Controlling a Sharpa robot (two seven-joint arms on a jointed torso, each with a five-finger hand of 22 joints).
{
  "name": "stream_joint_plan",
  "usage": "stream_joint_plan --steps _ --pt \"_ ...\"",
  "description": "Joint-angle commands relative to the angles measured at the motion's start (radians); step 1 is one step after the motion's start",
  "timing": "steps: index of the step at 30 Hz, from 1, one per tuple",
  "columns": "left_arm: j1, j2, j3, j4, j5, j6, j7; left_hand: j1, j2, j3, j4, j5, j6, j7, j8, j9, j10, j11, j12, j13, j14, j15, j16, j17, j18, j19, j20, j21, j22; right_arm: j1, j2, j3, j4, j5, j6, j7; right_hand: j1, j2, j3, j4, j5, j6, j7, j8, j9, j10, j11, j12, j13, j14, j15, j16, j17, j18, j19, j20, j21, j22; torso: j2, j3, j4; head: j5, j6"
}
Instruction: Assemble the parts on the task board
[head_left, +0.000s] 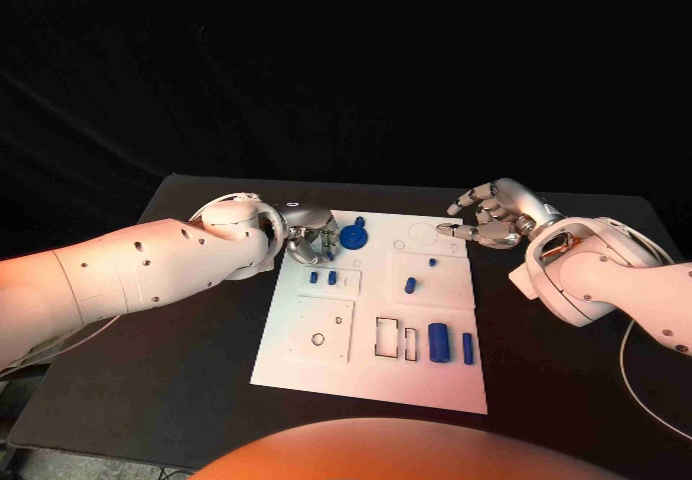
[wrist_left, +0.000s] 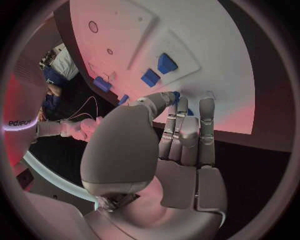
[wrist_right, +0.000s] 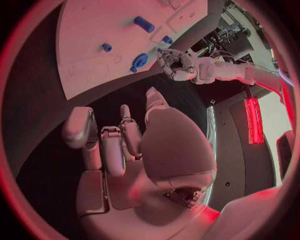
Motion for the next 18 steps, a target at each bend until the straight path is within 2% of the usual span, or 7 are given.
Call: stream_joint_plan --steps 1,10,18 --pt "-0.001 0.002 -0.001 0.003 -0.016 0.021 0.009 -0.011 -0.003 -0.004 -0.004 -0.003 0.010 -0.002 -0.004 0.002 0.007 -0.001 -0.004 0.001 0.007 -0.002 0.006 0.003 0.012 -0.003 -0.005 0.001 0.001 0.000 0.000 0.000 0.001 -0.007 0.000 0.007 0.000 0.008 -0.006 -0.002 0.004 -0.003 -0.005 0.004 -0.001 0.000 -0.003 -0.005 0.013 0.063 -0.006 -0.006 0.065 0.013 -0.005 0.000 -0.004 -0.001 0.000 0.0003 0.0007 0.000 -0.001" --pt "-0.001 0.003 -0.002 0.003 -0.020 0.011 0.020 -0.024 -0.010 -0.010 -0.001 -0.002 0.005 -0.002 -0.012 0.002 0.004 0.000 -0.015 0.000 0.007 -0.001 0.007 0.001 0.013 -0.007 -0.005 -0.005 -0.006 -0.001 0.001 0.000 -0.001 -0.007 0.000 0.007 0.000 0.008 -0.006 -0.002 0.004 -0.003 -0.005 0.004 -0.001 0.000 -0.003 -0.005 0.013 0.063 -0.006 -0.006 0.065 0.013 -0.005 0.000 -0.004 -0.001 -0.001 0.0001 0.0007 0.000 -0.001" --pt "-0.001 0.003 -0.002 0.000 -0.018 0.002 0.021 -0.045 -0.023 -0.008 0.005 0.000 -0.019 0.009 -0.040 -0.004 -0.024 0.015 -0.061 -0.013 -0.007 0.011 -0.001 -0.033 0.013 -0.014 0.003 -0.019 -0.022 -0.001 0.001 0.000 -0.002 -0.007 -0.001 0.008 0.001 0.008 -0.008 -0.002 0.003 -0.004 -0.005 0.006 -0.002 -0.002 -0.004 -0.008 0.009 0.063 -0.007 -0.007 0.063 0.013 -0.006 -0.001 -0.008 -0.003 0.000 0.0003 0.0006 0.000 -0.001"
